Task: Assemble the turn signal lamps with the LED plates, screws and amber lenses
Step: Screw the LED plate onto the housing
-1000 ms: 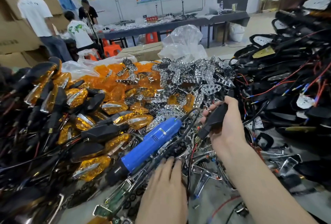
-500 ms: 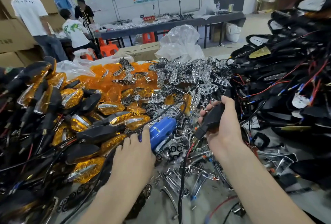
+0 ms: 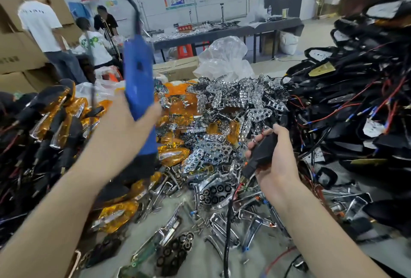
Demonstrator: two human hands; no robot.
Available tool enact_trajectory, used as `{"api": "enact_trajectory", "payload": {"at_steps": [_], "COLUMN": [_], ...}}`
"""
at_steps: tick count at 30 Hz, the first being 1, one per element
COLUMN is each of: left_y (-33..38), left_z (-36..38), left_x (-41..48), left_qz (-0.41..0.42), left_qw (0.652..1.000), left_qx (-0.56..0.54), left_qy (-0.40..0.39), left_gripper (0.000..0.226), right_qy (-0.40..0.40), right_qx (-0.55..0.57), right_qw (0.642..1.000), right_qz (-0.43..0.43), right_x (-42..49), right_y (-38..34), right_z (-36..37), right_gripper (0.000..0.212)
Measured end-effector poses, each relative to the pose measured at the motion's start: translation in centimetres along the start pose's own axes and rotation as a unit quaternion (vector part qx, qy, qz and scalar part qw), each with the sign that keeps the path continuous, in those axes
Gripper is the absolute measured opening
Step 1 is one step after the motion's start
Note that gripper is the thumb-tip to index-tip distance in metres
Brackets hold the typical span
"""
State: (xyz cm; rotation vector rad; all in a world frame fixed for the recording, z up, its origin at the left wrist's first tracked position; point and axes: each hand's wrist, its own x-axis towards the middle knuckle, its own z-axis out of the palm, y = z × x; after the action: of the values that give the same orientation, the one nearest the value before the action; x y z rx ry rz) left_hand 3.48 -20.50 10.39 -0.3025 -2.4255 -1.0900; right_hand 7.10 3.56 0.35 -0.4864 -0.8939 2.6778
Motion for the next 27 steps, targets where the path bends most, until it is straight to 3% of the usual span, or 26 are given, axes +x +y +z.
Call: {"api": "enact_trajectory", "payload": {"at_steps": [1, 3, 6, 8, 11, 14, 17, 27], "left_y": [0.6, 1.3, 1.4, 1.2, 1.4, 1.7, 1.9, 0.6], "left_z": [-0.6, -1.0, 0.1, 1.6, 4.2, 6.4, 7.6, 8.9], "left_x": [0.8, 2.1, 2.5, 2.1, 0.9, 0.0, -0.4, -0.3], "left_qz": [-0.005, -0.027, -0.105, -0.146, -0.187, -0.191, -0.199, -0.203], "left_qw": [0.992, 0.936, 0.788, 0.709, 0.651, 0.627, 0.626, 0.673], "left_qx": [-0.122, -0.344, -0.597, -0.685, -0.730, -0.750, -0.747, -0.694], "left_qy": [0.023, 0.068, 0.106, 0.089, 0.089, 0.095, 0.101, 0.152], "left_gripper": [0.022, 0.018, 0.019, 0.014, 0.015, 0.013, 0.010, 0.013], "right_qy": [-0.004, -0.009, -0.017, -0.026, -0.042, -0.063, -0.069, -0.069], "right_qx": [-0.002, -0.007, -0.010, -0.014, -0.029, -0.054, -0.085, -0.186], "right_qw": [1.000, 1.000, 1.000, 1.000, 0.999, 0.997, 0.994, 0.978], "right_qz": [0.002, 0.006, 0.011, 0.010, 0.005, -0.002, -0.006, -0.061], "right_x": [-0.1, -0.3, -0.8, -0.9, -1.1, -1.1, -1.1, -0.9], "right_y": [0.2, 0.5, 1.0, 1.3, 1.4, 1.5, 1.6, 2.3], "right_z": [0.0, 0.1, 0.3, 0.4, 0.5, 0.6, 0.8, 0.6], "right_gripper": [0.027, 0.027, 0.033, 0.041, 0.046, 0.037, 0.038, 0.044]}}
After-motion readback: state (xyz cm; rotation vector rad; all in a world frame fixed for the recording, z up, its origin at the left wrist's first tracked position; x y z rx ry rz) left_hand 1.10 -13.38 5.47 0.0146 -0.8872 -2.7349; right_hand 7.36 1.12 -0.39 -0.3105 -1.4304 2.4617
